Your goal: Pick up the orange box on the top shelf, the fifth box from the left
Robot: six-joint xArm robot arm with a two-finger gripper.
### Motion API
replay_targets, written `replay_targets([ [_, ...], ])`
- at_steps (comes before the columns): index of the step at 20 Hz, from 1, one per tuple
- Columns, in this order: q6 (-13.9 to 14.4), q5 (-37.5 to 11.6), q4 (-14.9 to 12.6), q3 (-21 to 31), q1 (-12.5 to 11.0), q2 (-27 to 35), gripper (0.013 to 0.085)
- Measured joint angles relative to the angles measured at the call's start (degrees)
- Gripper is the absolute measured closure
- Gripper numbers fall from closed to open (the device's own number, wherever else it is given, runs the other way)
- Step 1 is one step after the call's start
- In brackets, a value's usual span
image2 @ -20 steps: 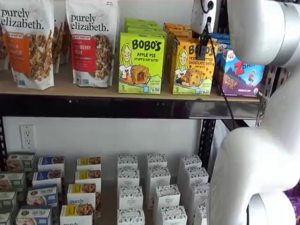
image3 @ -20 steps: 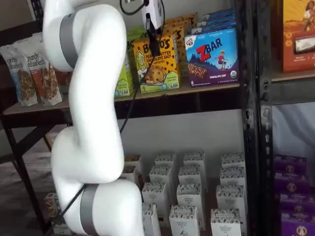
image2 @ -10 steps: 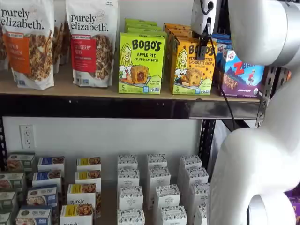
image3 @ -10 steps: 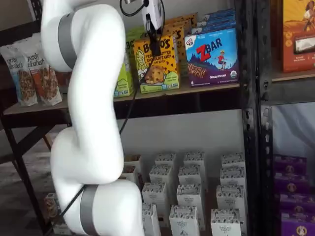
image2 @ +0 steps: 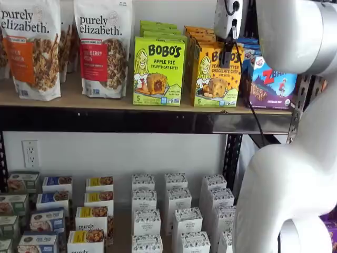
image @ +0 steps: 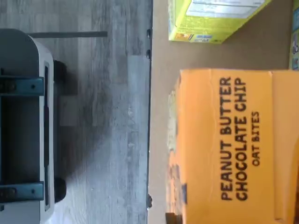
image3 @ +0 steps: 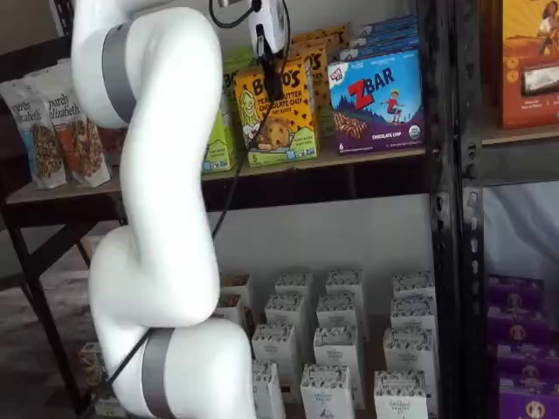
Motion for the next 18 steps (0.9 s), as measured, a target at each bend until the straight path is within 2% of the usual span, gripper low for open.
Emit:
replay_targets([
  [10, -0.19, -2.76, 0.47, 3.95, -0.28, -3.86, 0.0650],
  [18, -1.26, -1.14, 1.00, 7.69, -1.49, -8.94, 0.0650],
])
